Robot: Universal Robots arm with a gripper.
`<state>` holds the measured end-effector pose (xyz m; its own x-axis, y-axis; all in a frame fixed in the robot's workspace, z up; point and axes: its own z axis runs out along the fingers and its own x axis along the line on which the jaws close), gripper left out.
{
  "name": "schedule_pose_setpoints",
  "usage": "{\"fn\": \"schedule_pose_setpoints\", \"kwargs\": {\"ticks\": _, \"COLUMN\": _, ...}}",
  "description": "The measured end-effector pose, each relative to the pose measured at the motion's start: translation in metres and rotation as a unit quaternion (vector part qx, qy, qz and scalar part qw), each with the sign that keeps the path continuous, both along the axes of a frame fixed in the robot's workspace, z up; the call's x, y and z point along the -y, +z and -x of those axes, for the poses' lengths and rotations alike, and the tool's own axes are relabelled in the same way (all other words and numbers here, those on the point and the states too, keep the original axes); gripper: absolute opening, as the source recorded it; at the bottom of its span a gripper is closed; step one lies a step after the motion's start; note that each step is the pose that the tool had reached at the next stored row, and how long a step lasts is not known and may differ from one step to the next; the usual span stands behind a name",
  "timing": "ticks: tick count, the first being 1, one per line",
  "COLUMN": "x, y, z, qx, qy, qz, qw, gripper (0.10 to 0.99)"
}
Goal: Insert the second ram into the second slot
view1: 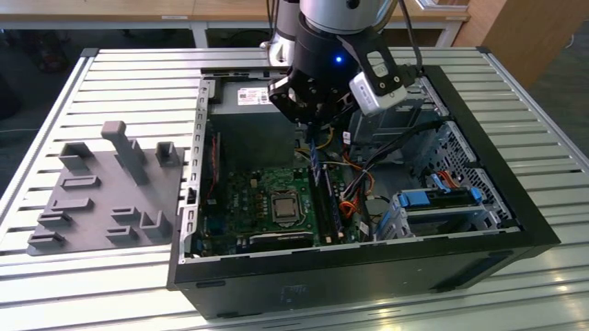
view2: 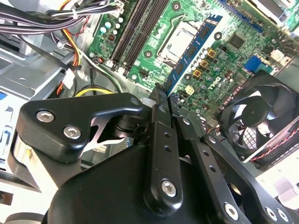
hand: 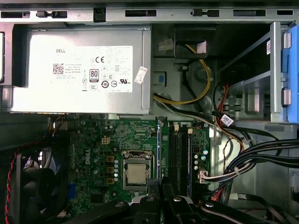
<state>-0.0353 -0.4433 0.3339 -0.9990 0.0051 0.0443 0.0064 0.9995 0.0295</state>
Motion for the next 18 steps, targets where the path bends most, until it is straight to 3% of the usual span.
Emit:
{"fn": "schedule_pose_setpoints", "kwargs": {"ticks": 2, "x": 0.0, "y": -0.0008, "z": 0.0, "qx": -0.0014, "qy": 0.0, "qz": 0.0, "qw": 1.0, "gripper": 0.137}}
{"fn": "schedule_pose_setpoints", "kwargs": {"ticks": 18, "x": 0.0, "y": -0.0026, "z": 0.0, "qx": -0.0057, "qy": 0.0, "qz": 0.0, "qw": 1.0, "gripper": 0.137}}
